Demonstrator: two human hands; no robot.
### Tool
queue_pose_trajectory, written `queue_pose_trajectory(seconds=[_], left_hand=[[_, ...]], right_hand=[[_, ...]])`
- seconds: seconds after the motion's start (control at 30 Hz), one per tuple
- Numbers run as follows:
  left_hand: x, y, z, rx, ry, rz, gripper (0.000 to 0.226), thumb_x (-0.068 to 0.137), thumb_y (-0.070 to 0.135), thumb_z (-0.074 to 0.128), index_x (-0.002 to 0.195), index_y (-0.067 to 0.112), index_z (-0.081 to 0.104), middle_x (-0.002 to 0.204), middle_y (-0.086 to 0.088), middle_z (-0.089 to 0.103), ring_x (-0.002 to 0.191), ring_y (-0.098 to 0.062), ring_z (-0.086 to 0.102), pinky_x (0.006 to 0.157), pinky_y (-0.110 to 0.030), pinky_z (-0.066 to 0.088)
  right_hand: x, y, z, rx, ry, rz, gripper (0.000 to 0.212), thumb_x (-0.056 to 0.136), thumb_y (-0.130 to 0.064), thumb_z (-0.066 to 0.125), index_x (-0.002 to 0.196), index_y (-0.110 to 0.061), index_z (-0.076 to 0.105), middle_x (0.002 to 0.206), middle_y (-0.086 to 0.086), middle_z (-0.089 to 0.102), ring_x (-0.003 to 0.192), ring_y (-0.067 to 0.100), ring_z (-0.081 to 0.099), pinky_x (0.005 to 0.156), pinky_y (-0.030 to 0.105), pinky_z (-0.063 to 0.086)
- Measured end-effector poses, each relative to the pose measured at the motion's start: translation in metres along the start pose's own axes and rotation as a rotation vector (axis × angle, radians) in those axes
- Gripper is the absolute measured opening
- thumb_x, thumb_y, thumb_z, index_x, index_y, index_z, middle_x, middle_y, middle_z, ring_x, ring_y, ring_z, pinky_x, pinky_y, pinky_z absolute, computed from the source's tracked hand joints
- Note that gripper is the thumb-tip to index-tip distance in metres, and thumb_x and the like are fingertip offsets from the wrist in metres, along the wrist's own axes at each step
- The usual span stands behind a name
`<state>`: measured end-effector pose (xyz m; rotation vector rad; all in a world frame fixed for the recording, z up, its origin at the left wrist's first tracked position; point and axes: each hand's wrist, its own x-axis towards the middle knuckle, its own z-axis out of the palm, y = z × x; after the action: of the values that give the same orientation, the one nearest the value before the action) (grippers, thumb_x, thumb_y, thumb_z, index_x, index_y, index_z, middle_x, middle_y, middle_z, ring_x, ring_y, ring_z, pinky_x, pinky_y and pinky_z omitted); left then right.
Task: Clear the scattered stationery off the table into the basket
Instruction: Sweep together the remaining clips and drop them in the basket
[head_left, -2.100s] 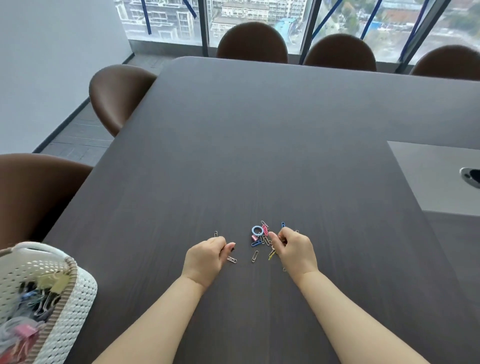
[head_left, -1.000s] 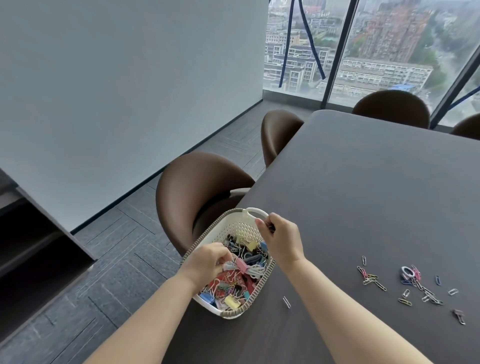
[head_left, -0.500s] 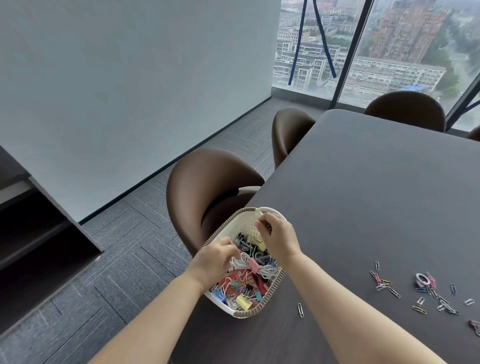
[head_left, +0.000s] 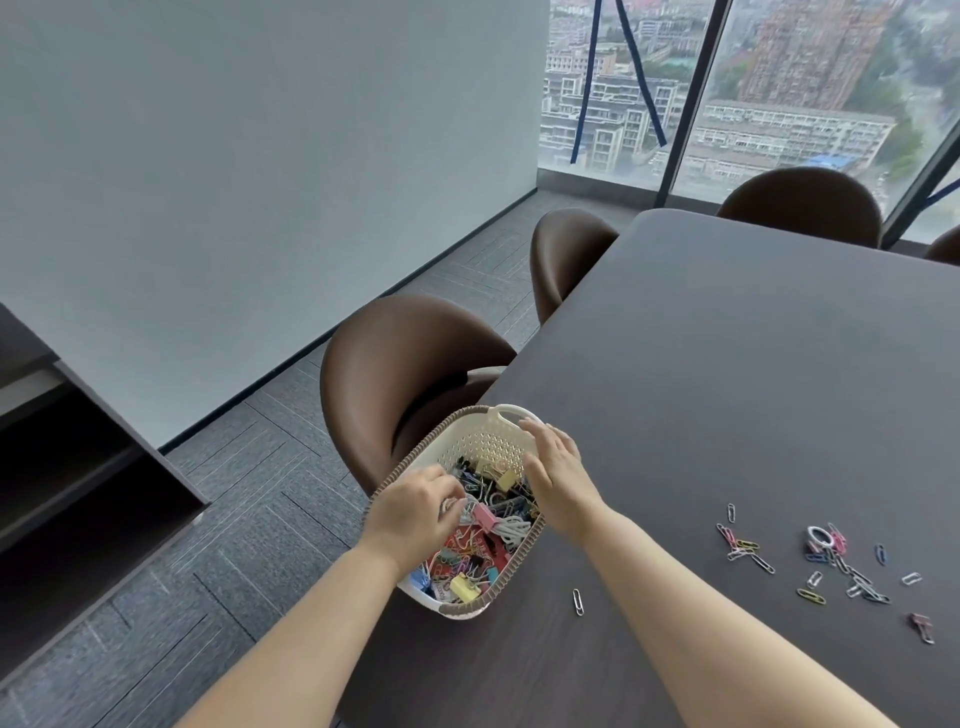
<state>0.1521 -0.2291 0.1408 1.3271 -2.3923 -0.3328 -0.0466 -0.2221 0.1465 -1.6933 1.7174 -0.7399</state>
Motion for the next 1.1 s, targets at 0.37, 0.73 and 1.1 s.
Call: queue_pose_trajectory(seconds=[0.37, 0.73, 1.1], left_hand=[[0.001, 0.086, 0.045, -0.011, 0.020, 0.230, 0.022, 0.079, 0.027, 0.046, 0.082, 0.019, 0.066, 0.079, 0.006, 0.062, 0.072, -0.011, 0.059, 0.060, -0.023, 0.049], [-0.021, 0.129, 0.156, 0.177, -0.424, 0.015, 0.062, 0.093, 0.040, 0.035, 0.140, 0.001, 0.027, 0.150, -0.015, 0.022, 0.140, -0.026, 0.018, 0.112, -0.043, 0.026], [0.024, 0.187, 0.222, 0.302, -0.588, -0.040, 0.076, 0.093, 0.056, 0.016, 0.143, 0.007, -0.014, 0.151, -0.013, -0.022, 0.138, -0.022, -0.022, 0.113, -0.039, -0.008]], right_hand=[[-0.063, 0.078, -0.042, -0.126, 0.230, 0.215, 0.021, 0.094, -0.021, 0.038, 0.108, -0.022, 0.054, 0.091, 0.002, 0.068, 0.083, 0.027, 0.059, 0.069, 0.033, 0.048], [-0.154, 0.186, -0.059, -0.363, 0.189, 0.364, 0.040, 0.093, -0.023, 0.045, 0.132, -0.020, 0.042, 0.142, -0.003, 0.040, 0.129, 0.020, 0.031, 0.103, 0.032, 0.029], [-0.214, 0.272, -0.104, -0.497, 0.207, 0.753, 0.073, 0.093, -0.046, 0.037, 0.146, -0.012, 0.001, 0.156, 0.009, -0.009, 0.143, 0.026, -0.011, 0.115, 0.049, 0.001]])
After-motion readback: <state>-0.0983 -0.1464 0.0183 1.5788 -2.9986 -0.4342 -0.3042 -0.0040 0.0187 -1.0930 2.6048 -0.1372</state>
